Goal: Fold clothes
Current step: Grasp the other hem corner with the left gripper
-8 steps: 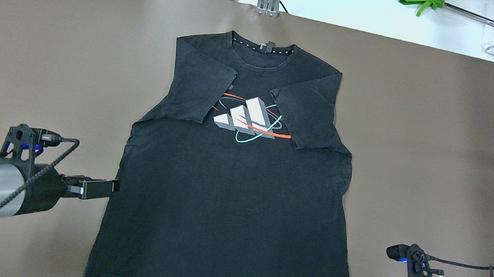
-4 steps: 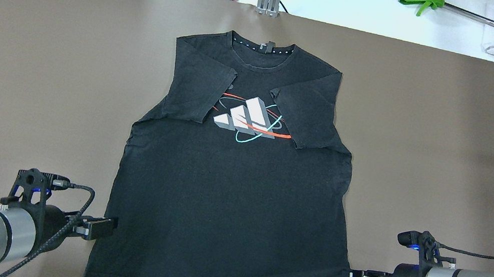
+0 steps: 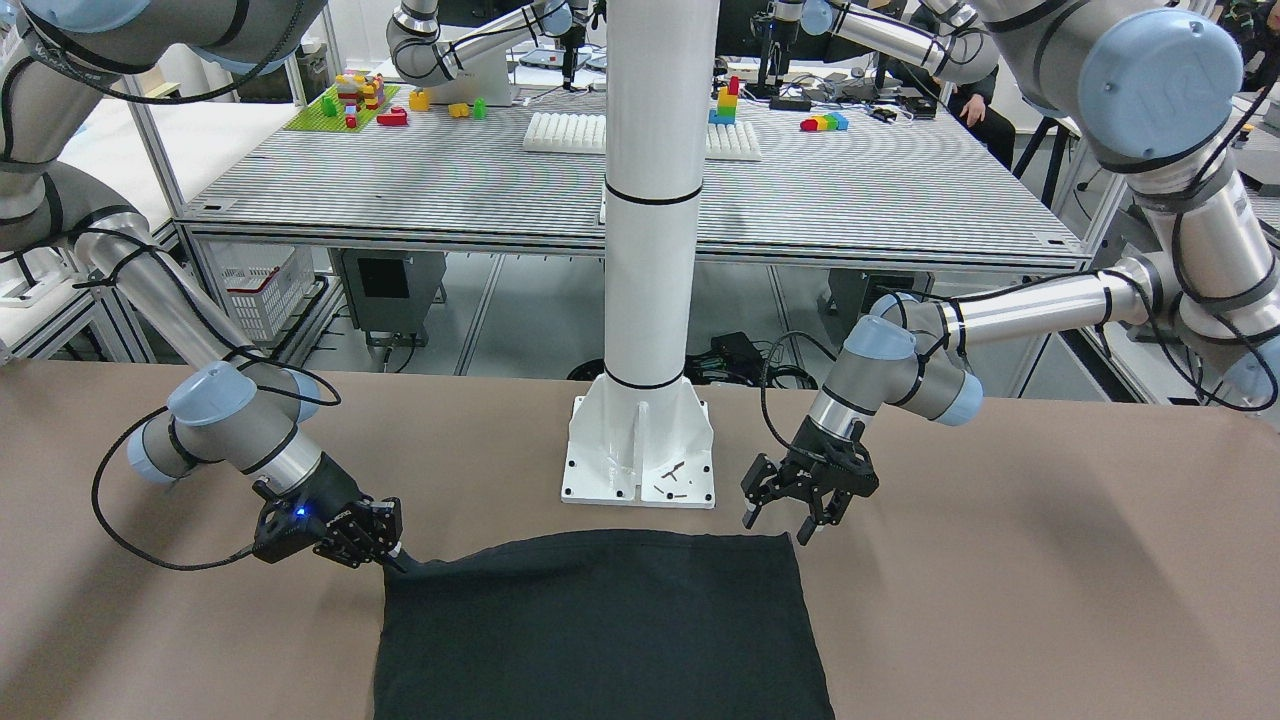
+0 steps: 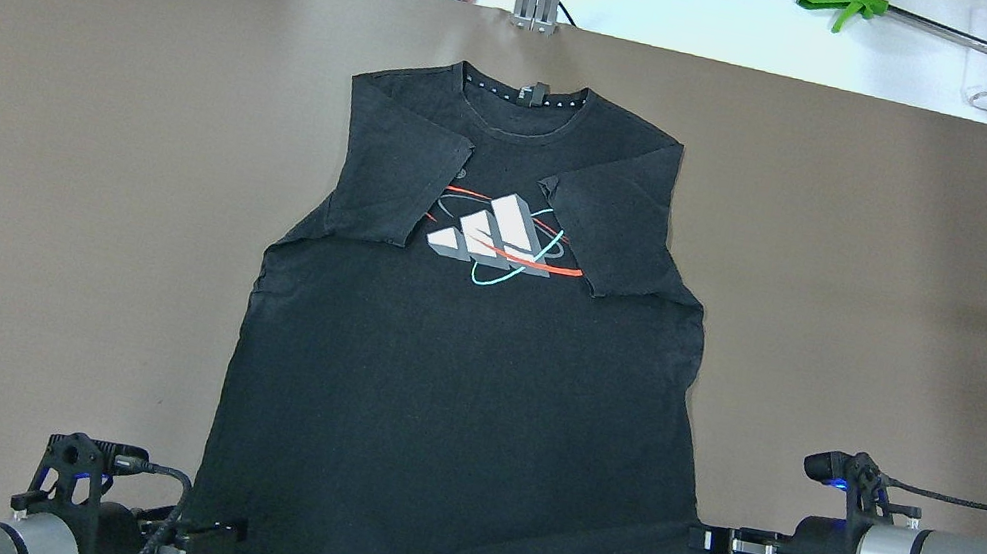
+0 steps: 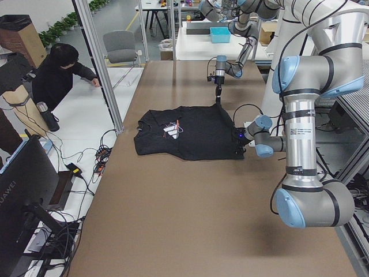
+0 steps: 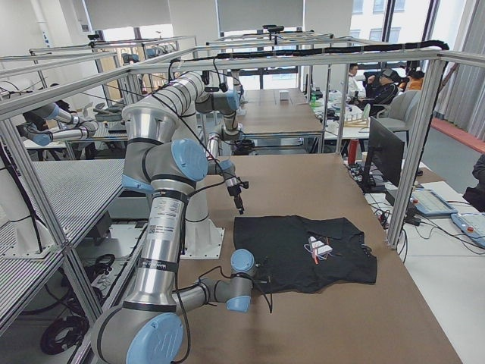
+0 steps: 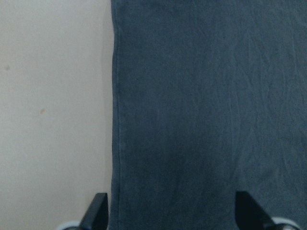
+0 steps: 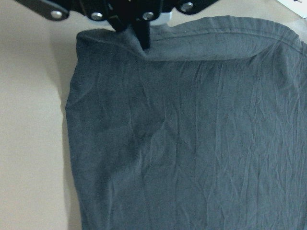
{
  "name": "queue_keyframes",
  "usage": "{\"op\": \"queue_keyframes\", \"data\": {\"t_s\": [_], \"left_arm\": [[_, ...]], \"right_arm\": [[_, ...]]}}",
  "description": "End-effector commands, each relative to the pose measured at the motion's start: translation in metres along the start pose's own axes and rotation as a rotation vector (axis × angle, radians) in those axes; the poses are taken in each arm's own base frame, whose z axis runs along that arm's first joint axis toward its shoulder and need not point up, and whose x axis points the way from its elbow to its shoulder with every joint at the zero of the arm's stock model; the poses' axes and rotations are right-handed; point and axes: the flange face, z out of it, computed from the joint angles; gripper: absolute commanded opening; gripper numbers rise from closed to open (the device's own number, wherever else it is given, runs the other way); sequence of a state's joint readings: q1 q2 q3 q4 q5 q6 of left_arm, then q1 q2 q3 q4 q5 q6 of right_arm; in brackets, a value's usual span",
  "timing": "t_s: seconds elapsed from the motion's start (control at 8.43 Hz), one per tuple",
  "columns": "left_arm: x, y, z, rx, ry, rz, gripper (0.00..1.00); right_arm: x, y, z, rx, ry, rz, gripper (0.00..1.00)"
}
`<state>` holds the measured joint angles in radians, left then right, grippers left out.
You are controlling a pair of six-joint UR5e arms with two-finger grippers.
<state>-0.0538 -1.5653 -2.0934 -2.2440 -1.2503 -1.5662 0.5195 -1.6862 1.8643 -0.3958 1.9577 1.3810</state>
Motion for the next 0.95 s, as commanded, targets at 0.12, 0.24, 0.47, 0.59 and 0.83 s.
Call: {"op": "queue_keyframes", "data": {"t_s": [0.12,0.24,0.47,0.59,0.83], "left_arm": [[-0.014,0.012,0.014,0.000,0.021,-0.006,0.94],[-0.018,0.015,0.021,0.001,0.011,-0.002,0.94],[-0.020,0.017,0.023,0.022,0.006,-0.001,0.94],[-0.023,0.017,0.026,0.022,-0.001,0.001,0.94],[-0.030,0.026,0.035,0.028,-0.019,0.013,0.94]], "right_arm": [[-0.001,-0.002,-0.003,0.008,-0.003,-0.001,0.00],[-0.002,-0.003,-0.002,0.008,-0.005,0.000,0.00],[-0.002,-0.003,-0.002,0.008,-0.005,0.000,0.00],[-0.003,-0.003,-0.002,0.008,-0.006,0.000,0.00],[-0.003,-0.003,-0.002,0.008,-0.006,0.000,0.00]]}}
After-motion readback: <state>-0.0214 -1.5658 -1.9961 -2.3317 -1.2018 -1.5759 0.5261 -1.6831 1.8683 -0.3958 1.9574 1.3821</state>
